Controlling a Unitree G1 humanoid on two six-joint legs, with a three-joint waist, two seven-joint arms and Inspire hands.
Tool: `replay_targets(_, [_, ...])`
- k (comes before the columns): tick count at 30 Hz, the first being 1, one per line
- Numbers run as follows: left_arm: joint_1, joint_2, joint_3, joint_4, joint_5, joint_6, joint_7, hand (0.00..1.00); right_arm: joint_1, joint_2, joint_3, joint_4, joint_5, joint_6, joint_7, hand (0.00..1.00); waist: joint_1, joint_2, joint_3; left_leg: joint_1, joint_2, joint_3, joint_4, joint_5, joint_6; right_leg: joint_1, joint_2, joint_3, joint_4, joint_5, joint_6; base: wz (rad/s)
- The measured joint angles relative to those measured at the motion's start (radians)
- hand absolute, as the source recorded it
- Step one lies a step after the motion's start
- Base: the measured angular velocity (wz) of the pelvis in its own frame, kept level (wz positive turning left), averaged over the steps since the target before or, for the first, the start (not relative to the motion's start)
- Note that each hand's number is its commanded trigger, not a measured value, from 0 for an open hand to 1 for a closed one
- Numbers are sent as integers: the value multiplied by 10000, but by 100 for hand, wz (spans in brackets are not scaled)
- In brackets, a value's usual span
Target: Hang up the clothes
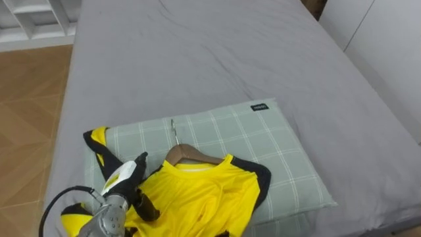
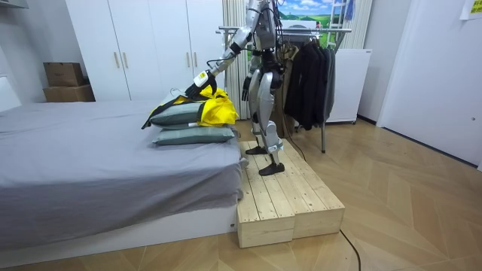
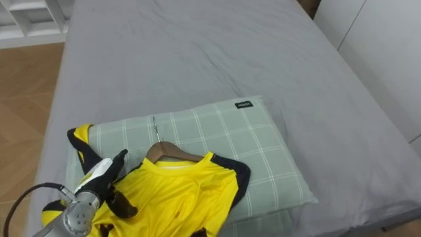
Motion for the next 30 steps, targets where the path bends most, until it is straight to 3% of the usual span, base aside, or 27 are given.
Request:
replay_targets(8, [-71, -155, -478, 635, -1031, 6, -119, 0, -188, 29, 417, 19, 412, 110, -12, 0, -13, -125, 90, -231, -36, 54, 1, 101, 131, -247, -49, 28, 142, -17, 3, 0])
replay_targets(25, [-55, -151, -593, 690, -1268, 7, -514, 0, -382, 33, 418, 212, 475, 110, 95, 0, 9, -86, 69, -120, -55, 67, -36, 111, 124, -230, -48, 70, 181, -2, -19, 0])
replay_targets(28, [-49, -150, -595, 716, -1268, 11, -504, 19, -355, 45, 509, 204, 759, 132, 31, 0, 10, -84, 68, -116, -55, 108, -28, 111, 124, -230, -48, 112, 156, -4, -16, -4])
replay_targets(29, [-50, -151, -594, 744, -1264, 17, -477, 31, -355, 47, 527, 204, 804, 133, 12, 0, 8, -77, 63, -108, -53, 139, -26, 111, 125, -232, -48, 134, 155, -4, -16, -6])
replay_targets(30, [-50, -150, -595, 748, -1263, 42, -452, 50, -348, 47, 557, 206, 846, 133, -12, 0, 5, -64, 55, -99, -53, 155, -24, 111, 125, -232, -48, 149, 158, -4, -16, -5])
